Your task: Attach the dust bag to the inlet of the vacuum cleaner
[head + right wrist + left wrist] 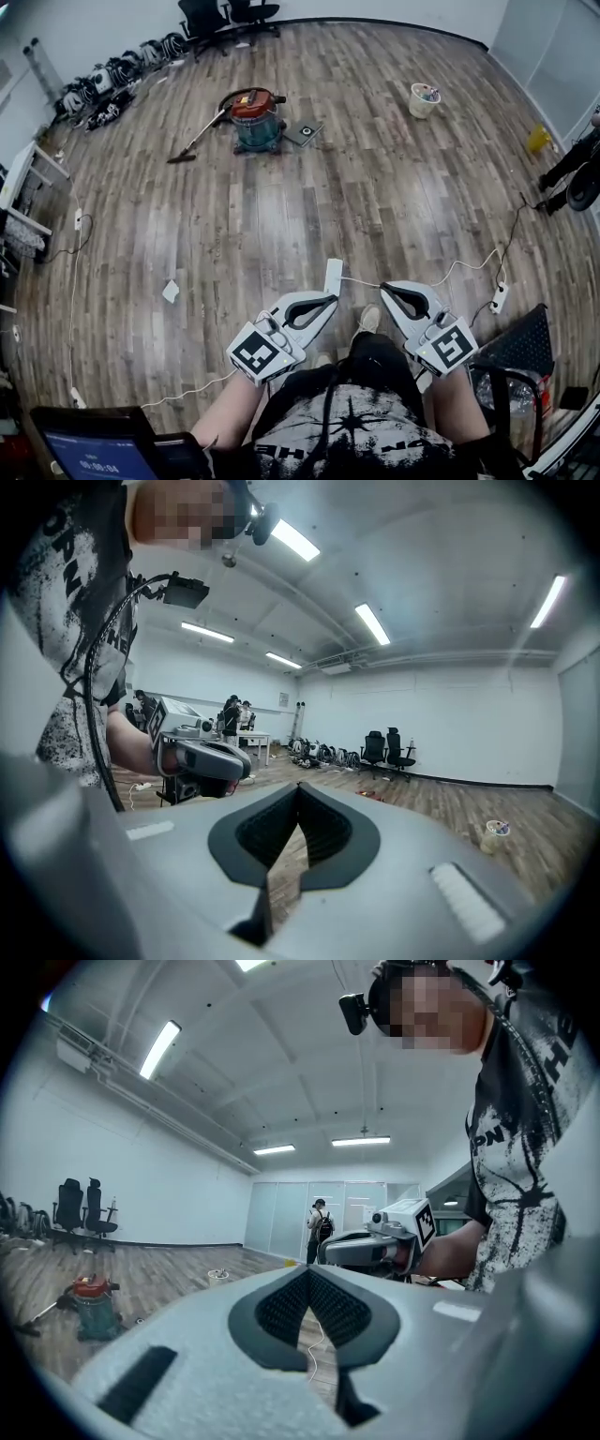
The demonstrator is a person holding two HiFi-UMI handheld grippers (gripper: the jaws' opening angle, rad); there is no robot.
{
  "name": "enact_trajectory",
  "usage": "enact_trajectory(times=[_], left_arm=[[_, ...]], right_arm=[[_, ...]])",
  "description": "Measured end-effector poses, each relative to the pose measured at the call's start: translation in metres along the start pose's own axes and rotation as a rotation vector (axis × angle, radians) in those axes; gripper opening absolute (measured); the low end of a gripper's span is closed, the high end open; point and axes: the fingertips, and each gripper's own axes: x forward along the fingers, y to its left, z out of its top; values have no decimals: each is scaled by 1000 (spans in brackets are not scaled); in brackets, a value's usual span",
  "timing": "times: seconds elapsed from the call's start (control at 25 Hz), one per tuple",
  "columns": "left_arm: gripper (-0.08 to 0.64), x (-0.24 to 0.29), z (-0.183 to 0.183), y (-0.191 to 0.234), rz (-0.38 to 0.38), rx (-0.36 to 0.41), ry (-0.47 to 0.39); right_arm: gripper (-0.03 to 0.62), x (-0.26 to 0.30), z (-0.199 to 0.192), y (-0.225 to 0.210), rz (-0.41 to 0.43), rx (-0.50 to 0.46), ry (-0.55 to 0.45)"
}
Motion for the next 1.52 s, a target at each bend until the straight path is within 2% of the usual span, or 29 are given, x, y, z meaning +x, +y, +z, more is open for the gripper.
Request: enact_trajectory(times=[0.24, 0.52, 0.64, 0.84, 0.96, 1.12, 1.36, 1.52], left_arm=[[2, 52, -2, 33, -7, 26, 13], [2, 132, -9, 92, 34, -31, 120], [2, 177, 10, 114, 22, 17, 101], [2, 234, 30, 151, 49, 1, 87], [2, 261, 31, 168, 57, -5, 110], [2, 291, 37, 188, 68, 55, 104], [2, 304, 46, 218, 138, 44, 91], [2, 296, 44, 235, 190, -8, 110]], right_arm=[[5, 11, -12, -62, 2, 15, -11], [5, 43, -19, -162, 45, 22, -32], [5, 54, -17, -211, 57, 25, -34], [5, 70, -12, -275, 94, -1, -40], [5, 75, -7, -306, 100, -30, -89], [5, 78, -18, -338, 121, -8, -69], [5, 90, -18, -366, 157, 3, -63], [5, 104, -12, -368, 188, -1, -64]])
